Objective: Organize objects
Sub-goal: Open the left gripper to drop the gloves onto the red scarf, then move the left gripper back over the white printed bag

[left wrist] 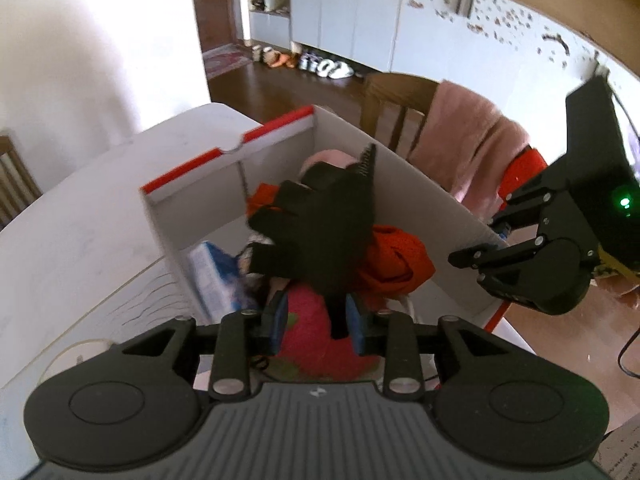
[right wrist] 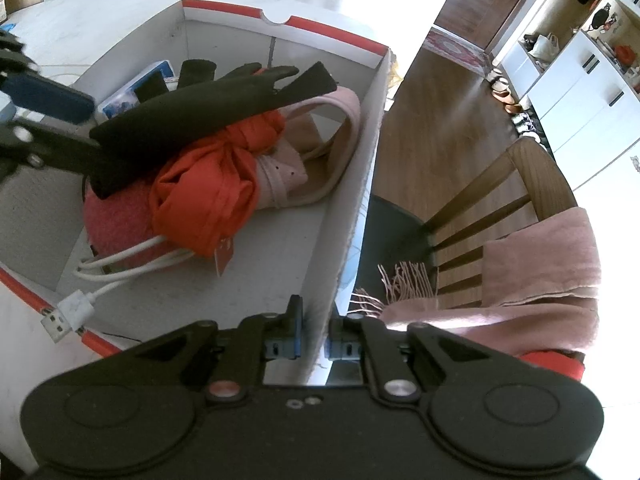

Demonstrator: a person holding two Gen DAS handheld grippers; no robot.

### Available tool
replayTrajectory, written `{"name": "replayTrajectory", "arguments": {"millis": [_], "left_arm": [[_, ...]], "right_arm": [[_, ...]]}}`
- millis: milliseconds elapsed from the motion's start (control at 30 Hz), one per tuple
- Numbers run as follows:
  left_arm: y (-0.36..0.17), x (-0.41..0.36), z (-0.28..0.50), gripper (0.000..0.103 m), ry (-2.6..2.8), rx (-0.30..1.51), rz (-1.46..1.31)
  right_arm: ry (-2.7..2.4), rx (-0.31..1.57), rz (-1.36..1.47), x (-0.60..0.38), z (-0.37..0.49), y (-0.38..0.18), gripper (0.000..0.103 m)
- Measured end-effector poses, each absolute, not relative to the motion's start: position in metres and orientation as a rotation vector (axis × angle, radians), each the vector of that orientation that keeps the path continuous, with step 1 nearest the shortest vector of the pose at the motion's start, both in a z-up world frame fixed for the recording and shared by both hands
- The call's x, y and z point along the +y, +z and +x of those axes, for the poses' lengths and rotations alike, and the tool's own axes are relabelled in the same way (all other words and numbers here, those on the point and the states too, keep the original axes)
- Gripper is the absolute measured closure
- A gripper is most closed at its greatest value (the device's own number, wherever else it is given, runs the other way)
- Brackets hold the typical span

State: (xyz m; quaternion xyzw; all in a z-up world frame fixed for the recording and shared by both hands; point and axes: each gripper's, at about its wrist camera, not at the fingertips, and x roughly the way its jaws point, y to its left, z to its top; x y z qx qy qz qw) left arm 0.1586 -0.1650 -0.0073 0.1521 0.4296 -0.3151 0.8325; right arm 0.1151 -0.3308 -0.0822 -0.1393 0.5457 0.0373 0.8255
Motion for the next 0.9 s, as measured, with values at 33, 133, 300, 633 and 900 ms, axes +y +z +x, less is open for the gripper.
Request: {"name": "replayTrajectory", "arguments": {"millis": [33, 133, 300, 633, 900], "left_arm": [[-0.004, -0.159, 0.158, 0.073, -0.664, 0.904, 0.307], [0.005, -0.141, 0.155, 0.067, -0.645, 0.894, 0.274], [0.011, -0.106, 0.154, 0.032, -0.594, 0.867, 0.256], [-0.023, -0.052, 0.159, 0.029, -0.449, 0.934, 0.236], [-0.064, -0.041, 0.16, 0.029, -0.446, 1.002, 0.28]], "right_arm": [[0.08, 1.16, -0.295, -0.33, 0.115, -0.082, 0.094], [0.079, 1.16, -0.296, -0.33, 0.115, -0.082, 0.094], [0.079, 1.16, -0.294, -0.331, 0.115, -0.082, 0.094], [0.074, 1.164, -0.295, -0.331, 0.116, -0.082, 0.094], [0.069, 1.171, -0.302, -0.331, 0.115, -0.082, 0.093]]}}
